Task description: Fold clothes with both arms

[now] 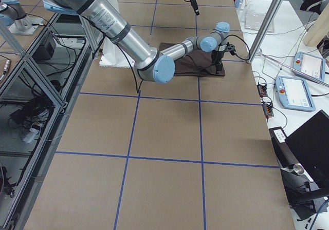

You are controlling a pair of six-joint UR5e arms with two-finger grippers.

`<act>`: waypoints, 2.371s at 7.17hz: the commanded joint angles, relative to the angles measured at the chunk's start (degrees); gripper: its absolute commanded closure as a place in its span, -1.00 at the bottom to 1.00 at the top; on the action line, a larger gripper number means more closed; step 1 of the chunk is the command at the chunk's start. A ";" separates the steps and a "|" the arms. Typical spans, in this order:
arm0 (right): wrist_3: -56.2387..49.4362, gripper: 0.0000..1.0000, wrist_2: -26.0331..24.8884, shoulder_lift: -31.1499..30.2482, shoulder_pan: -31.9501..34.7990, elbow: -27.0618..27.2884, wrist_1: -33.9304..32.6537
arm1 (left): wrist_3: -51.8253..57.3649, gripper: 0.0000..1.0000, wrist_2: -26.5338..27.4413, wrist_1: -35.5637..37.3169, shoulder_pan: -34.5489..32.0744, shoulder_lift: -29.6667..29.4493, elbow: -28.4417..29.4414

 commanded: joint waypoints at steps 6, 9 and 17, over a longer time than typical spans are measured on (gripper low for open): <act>16.76 -1.00 3.80 -20.38 -3.69 26.93 1.36 | -29.81 -0.74 12.88 0.24 23.78 6.08 3.45; 16.94 -1.00 3.71 -20.03 -3.78 27.10 1.36 | -29.55 -0.66 13.17 0.33 23.89 6.09 5.59; 17.03 -1.00 3.62 -20.11 -3.78 27.28 1.36 | -30.16 1.00 13.26 0.41 24.59 5.73 6.64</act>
